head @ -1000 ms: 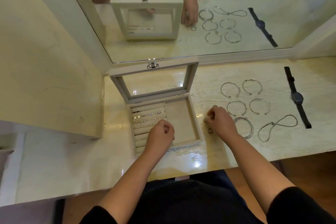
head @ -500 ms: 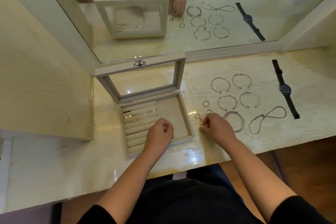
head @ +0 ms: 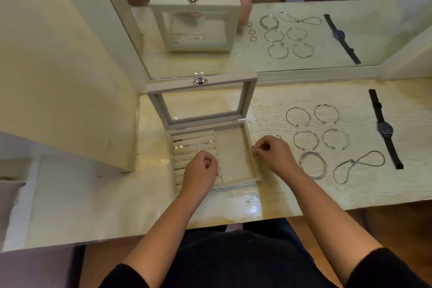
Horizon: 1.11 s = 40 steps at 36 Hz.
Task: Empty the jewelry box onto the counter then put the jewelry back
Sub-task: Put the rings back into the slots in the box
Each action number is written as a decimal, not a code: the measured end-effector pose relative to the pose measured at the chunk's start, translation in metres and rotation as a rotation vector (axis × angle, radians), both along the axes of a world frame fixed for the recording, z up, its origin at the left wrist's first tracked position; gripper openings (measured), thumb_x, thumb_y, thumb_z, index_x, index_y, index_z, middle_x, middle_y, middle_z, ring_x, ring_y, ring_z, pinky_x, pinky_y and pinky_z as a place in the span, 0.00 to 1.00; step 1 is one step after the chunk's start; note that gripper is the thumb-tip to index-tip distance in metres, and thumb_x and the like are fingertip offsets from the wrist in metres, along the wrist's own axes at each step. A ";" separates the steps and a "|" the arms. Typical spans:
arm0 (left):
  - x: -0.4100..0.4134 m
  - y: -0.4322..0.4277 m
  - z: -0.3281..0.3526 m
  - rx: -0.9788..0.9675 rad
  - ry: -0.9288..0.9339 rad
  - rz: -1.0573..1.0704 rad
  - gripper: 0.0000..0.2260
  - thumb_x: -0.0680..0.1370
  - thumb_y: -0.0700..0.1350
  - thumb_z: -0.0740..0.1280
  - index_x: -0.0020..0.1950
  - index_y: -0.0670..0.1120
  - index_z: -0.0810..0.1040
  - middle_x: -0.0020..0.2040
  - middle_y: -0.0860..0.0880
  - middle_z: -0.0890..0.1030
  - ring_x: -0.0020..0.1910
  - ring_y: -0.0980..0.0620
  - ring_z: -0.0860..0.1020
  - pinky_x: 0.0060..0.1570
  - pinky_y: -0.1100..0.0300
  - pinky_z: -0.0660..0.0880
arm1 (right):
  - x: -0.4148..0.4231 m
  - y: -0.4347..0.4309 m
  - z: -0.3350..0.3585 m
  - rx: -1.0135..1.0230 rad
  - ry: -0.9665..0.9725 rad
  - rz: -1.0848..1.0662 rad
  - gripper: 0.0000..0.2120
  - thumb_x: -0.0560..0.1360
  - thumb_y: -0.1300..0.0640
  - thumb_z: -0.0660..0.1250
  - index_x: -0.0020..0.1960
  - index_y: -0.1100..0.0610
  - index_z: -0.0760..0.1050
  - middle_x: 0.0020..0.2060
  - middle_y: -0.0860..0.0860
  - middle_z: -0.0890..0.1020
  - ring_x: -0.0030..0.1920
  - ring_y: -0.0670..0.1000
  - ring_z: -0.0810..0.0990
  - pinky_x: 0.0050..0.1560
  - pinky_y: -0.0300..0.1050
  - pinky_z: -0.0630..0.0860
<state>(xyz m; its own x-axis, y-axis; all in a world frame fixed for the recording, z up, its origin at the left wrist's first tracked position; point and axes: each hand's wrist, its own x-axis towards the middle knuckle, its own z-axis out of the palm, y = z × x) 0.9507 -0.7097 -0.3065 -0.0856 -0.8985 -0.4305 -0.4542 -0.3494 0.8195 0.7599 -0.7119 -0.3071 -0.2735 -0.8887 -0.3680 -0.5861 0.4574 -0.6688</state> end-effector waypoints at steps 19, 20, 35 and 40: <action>0.060 -0.005 -0.004 0.015 -0.068 0.254 0.09 0.78 0.42 0.58 0.39 0.51 0.70 0.33 0.52 0.77 0.30 0.56 0.74 0.30 0.64 0.68 | 0.107 -0.061 -0.005 -0.063 0.009 0.348 0.04 0.74 0.62 0.65 0.47 0.59 0.78 0.43 0.55 0.82 0.40 0.48 0.73 0.41 0.39 0.66; 0.061 -0.006 -0.005 0.019 -0.067 0.256 0.09 0.78 0.42 0.58 0.39 0.52 0.70 0.33 0.52 0.77 0.31 0.55 0.74 0.30 0.64 0.68 | 0.110 -0.063 -0.005 -0.070 0.035 0.362 0.05 0.74 0.62 0.65 0.47 0.59 0.79 0.44 0.55 0.82 0.41 0.48 0.73 0.41 0.39 0.66; 0.067 -0.014 -0.012 0.109 -0.062 0.194 0.09 0.77 0.41 0.59 0.38 0.53 0.68 0.32 0.53 0.77 0.33 0.54 0.75 0.36 0.60 0.72 | 0.128 -0.071 -0.008 -0.211 0.548 0.661 0.12 0.73 0.62 0.60 0.54 0.61 0.76 0.51 0.56 0.77 0.54 0.56 0.73 0.47 0.46 0.68; 0.069 -0.017 -0.014 0.137 -0.035 0.220 0.09 0.77 0.41 0.58 0.39 0.53 0.68 0.32 0.52 0.77 0.32 0.57 0.76 0.39 0.57 0.74 | 0.131 -0.066 -0.006 -0.280 0.489 0.687 0.07 0.63 0.70 0.66 0.41 0.68 0.78 0.38 0.62 0.78 0.42 0.59 0.77 0.37 0.45 0.68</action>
